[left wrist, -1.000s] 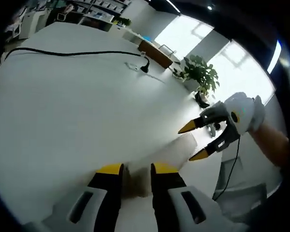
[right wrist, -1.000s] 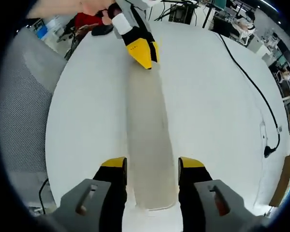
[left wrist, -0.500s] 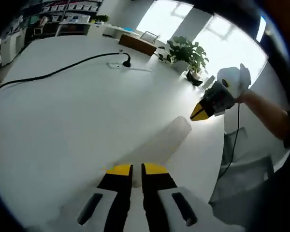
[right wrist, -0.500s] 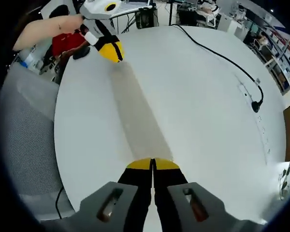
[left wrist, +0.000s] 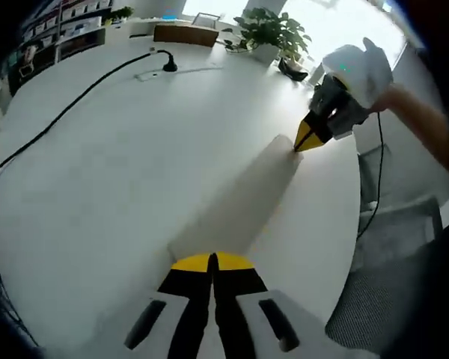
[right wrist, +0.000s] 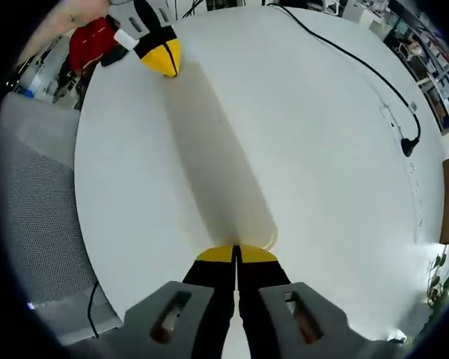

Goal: Arrange the utensils inside the cutlery case until each visible utensil rests in its matching compartment.

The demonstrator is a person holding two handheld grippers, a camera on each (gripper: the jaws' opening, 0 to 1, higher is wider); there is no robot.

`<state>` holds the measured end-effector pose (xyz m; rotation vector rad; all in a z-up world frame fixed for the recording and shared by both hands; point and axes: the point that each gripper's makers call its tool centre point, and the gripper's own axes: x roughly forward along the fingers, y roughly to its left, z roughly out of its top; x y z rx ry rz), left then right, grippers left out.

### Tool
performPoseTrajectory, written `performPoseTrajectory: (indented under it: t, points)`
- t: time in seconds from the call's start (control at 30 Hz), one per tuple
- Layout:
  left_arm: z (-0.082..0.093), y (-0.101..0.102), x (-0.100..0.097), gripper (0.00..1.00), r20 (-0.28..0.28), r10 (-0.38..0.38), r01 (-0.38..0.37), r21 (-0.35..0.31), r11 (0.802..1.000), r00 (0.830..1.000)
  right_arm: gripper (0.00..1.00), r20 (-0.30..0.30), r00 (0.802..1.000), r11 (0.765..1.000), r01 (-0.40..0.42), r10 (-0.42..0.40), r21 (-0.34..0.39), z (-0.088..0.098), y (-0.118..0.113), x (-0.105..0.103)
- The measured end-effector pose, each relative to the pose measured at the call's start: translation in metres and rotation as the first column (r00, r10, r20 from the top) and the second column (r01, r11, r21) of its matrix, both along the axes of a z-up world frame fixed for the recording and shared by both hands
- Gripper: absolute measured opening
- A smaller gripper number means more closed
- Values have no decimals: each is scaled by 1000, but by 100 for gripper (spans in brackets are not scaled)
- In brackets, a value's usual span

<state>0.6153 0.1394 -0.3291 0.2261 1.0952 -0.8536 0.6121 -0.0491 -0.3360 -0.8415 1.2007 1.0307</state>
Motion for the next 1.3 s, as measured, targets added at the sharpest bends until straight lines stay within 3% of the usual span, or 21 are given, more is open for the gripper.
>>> performPoseTrajectory:
  t: [0.03, 0.07, 0.1, 0.13, 0.17, 0.3, 0.37, 0.43, 0.5, 0.8, 0.9, 0.97, 1.0, 1.03, 1.3]
  points:
    - [0, 0, 2, 0, 1, -1, 1, 6, 1000, 1000, 0, -26, 996, 996, 85, -85, -9, -10, 1, -2]
    - [2, -1, 3, 0, -1, 7, -7, 1, 1000, 1000, 0, -33, 999, 1000, 27, -28, -11, -15, 2, 1]
    - [2, 1, 4, 0, -8, 17, -17, 1, 1000, 1000, 0, -49, 996, 998, 70, -71, -4, 1, -2, -3]
    - [2, -1, 3, 0, 6, -4, 4, 13, 1000, 1000, 0, -52, 995, 996, 86, -85, 5, 1, -3, -3]
    - [2, -2, 6, 0, 59, -72, 70, 40, 997, 996, 0, -49, 995, 996, 88, -87, 10, 7, -4, -1]
    - [5, -5, 8, 0, 25, 5, -6, 32, 999, 1000, 0, -45, 997, 998, 65, -64, 20, 6, -3, -1]
    - [5, -2, 9, 0, 11, 12, -13, 22, 1000, 1000, 0, -78, 987, 988, 147, -144, 42, 7, 0, 1]
    - [5, 5, 12, 0, 13, 32, -32, 27, 999, 999, 0, -6, 986, 983, 167, -167, 81, 16, 8, 20]
    - [5, 10, 14, 0, 24, 42, -43, 33, 999, 999, 0, -5, 984, 979, 177, -177, 100, 23, 16, 24]
    - [4, 9, 14, 0, -12, 45, -44, 38, 998, 999, 0, -9, 994, 993, 113, -113, -18, 5, 17, 23]
    - [4, 6, 13, 0, -6, 1, 0, 86, 996, 1000, 0, -33, 987, 987, 154, -156, -50, 2, 17, 22]
    - [3, 5, 14, 0, -11, 1, 0, 97, 995, 1000, 0, -17, 989, 988, 146, -146, -42, -5, 16, 26]
    - [3, 5, 14, 0, -15, 4, -3, 98, 995, 1000, 0, -36, 963, 962, 265, -268, -67, -3, 17, 23]
    - [3, 5, 14, 0, -21, 9, -7, 107, 994, 1000, 0, -31, 982, 980, 186, -189, -70, -2, 17, 29]
    - [3, 4, 13, 0, -9, -13, 14, 116, 993, 1000, 0, -37, 976, 975, 214, -216, -58, -3, 19, 27]
